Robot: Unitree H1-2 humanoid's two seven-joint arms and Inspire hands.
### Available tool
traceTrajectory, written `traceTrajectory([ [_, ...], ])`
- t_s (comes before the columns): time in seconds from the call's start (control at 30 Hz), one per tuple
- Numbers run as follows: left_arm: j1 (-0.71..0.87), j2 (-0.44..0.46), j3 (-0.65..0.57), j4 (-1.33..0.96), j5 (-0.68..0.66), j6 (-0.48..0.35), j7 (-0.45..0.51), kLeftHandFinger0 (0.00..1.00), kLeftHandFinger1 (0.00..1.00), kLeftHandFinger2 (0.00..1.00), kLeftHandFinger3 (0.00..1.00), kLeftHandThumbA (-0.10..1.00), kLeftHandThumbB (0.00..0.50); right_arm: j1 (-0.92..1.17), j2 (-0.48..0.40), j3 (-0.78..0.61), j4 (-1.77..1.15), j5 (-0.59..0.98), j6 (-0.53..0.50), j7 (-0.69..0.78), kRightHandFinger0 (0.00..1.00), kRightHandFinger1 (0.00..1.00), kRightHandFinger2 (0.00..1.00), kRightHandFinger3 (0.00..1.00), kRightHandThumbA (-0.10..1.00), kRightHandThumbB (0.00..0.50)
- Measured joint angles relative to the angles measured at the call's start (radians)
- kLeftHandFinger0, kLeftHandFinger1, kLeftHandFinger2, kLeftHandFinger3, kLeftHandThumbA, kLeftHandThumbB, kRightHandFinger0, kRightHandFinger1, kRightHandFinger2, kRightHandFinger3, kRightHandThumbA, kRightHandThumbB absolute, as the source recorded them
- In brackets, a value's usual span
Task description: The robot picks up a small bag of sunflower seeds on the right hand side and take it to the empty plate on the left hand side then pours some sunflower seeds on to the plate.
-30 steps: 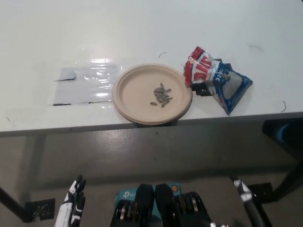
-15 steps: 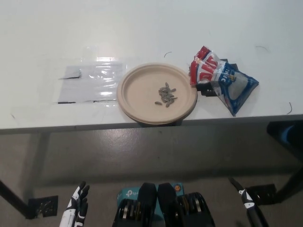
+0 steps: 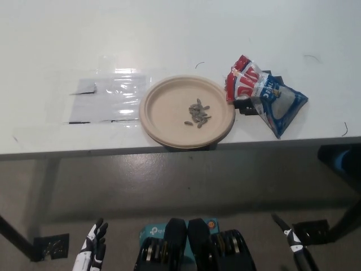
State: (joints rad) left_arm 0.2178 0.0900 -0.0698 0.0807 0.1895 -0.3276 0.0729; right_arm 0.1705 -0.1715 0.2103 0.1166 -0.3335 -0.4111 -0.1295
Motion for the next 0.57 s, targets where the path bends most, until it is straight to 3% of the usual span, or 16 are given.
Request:
traceTrajectory([
  [0.57, -0.001, -0.002, 0.003, -0.004, 0.002, 0.000, 0.000, 1.00, 1.00, 1.00, 1.00, 1.00, 0.233, -0.003, 0.000, 0.001, 0.000, 0.000, -0.002, 0.015, 1.00, 1.00, 1.00, 1.00, 1.00, 0.351],
])
